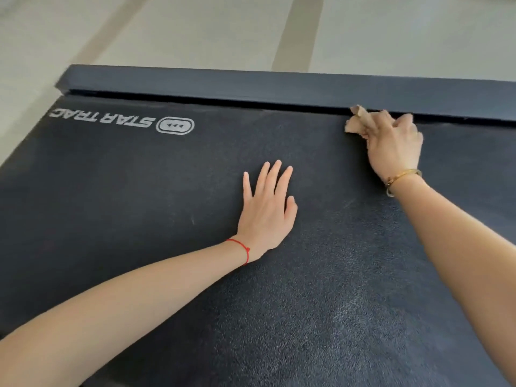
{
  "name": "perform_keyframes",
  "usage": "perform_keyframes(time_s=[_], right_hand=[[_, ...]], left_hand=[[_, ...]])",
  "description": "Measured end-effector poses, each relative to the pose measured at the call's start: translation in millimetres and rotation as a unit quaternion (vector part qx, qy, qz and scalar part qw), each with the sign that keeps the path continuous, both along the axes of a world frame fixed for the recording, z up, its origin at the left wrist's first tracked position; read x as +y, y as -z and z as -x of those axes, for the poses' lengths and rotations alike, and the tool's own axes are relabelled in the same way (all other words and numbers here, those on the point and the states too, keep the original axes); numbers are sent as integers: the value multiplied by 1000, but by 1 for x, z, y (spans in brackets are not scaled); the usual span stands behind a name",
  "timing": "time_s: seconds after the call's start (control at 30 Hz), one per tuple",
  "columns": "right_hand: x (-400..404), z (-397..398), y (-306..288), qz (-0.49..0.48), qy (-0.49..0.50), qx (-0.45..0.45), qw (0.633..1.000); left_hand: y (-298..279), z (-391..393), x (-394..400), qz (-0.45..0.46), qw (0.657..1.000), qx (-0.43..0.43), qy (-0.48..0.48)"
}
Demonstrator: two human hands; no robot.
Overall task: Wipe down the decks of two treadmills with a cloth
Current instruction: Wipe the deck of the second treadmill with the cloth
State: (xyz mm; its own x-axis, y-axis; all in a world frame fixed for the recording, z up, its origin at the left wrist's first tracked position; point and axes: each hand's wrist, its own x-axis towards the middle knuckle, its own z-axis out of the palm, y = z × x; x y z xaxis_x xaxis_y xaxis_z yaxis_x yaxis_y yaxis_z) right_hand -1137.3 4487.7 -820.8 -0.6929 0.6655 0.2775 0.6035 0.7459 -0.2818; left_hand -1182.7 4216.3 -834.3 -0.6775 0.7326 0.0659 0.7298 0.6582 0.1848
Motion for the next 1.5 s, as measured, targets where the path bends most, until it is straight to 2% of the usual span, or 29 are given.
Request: perform_keyframes(time_s=[0.13, 0.23, 0.4, 0.47, 0.57, 0.73, 0.83, 0.9, 1.0, 1.07, 1.13, 1.27, 1.37, 1.43, 1.5], right_hand=[[-49, -15, 1, -8, -113, -17, 993], [-50, -30, -2, -15, -176, -14, 984], [13, -35, -5, -23, -44, -25, 998], [12, -37, -3, -16, -26, -11, 999], [-23, -44, -6, -17, -42, -26, 999], [-113, -95, -9, 12, -186, -9, 982], [-130, -122, -6, 22, -229, -13, 973], [-114, -126, -7, 5, -187, -20, 982], [-90, -134, -9, 1, -67, -24, 997], [-94, -143, -10, 11, -36, -18, 999], [-121, -153, -10, 13, -51, -9, 999], [-190, -182, -4, 39, -168, 14, 985], [-206, -199, -3, 53, -224, -1, 973], [-194, -200, -5, 39, -203, -12, 978], [-173, -200, -6, 20, -133, -7, 991]], left_hand=[[-3, -1, -1, -9, 1000, -11, -3], [-3, 1, -1, -12, 1000, -16, -5], [-4, 0, -1, -16, 1000, -20, 0], [-4, 0, 0, -17, 1000, -13, 1], [-4, 2, 0, -15, 1000, -9, 2], [-2, 1, -2, -25, 1000, 0, 0], [-2, 1, -2, -29, 1000, 0, 3], [-2, 1, -2, -37, 999, -8, 1], [-2, 1, -3, -55, 998, -15, 1], [-2, 0, -3, -66, 998, -16, 0], [-1, -1, -3, -73, 997, -13, -2], [-2, -6, -4, -84, 996, -9, -8], [-3, -11, -7, -77, 997, -3, -6], [-2, -17, -12, -69, 998, -8, -8], [-1, -26, -20, -56, 998, -13, -8]])
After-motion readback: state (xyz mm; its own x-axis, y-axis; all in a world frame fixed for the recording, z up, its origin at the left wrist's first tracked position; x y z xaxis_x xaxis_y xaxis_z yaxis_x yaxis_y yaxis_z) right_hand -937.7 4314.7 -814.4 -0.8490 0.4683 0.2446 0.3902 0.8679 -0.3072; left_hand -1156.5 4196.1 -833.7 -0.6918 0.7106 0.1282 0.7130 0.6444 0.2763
